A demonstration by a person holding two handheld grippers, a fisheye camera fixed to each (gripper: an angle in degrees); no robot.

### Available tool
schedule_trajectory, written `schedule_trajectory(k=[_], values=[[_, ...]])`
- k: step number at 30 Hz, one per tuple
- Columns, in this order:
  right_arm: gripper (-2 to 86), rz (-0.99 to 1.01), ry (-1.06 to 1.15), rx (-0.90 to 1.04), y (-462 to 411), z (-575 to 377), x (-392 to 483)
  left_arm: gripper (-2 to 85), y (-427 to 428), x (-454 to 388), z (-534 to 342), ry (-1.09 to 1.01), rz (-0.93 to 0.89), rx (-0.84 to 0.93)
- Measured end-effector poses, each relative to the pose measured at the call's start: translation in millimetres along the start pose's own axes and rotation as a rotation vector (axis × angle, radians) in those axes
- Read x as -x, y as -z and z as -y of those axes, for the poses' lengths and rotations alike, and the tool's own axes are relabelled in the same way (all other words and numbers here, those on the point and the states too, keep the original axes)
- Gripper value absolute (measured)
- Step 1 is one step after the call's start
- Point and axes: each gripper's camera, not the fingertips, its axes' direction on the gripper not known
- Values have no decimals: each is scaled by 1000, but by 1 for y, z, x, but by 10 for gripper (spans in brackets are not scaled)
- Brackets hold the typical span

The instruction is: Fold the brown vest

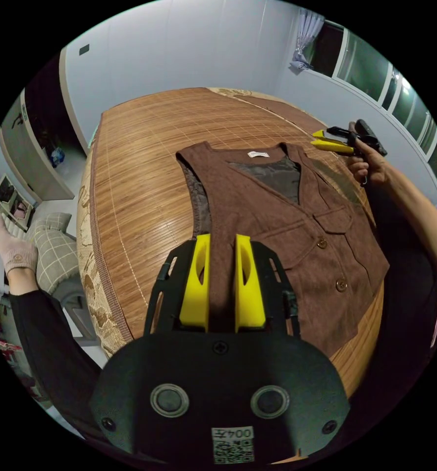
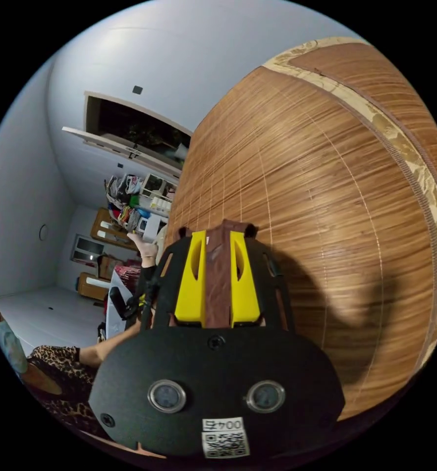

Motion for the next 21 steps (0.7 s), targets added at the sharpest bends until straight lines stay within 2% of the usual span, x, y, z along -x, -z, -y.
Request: schedule_trajectory(k=[4,11,15,16,21], values=[[87,-4,-51,14,-10,10,-22,73,-4,-5,2,0,2,-3],[87,-11,-16,59,-28,22,-18,72,-8,-13,8,-3,8,-3],[42,-29,7,75,-47,25,-10,72,-9,-16,13,-2,7,-2],[13,-42,24,70,-50,25,-4,72,-9,-17,15,-2,7,-2],[2,-205,120,0,-63,25,19,73,-9,-22,21,-11,28,-4]])
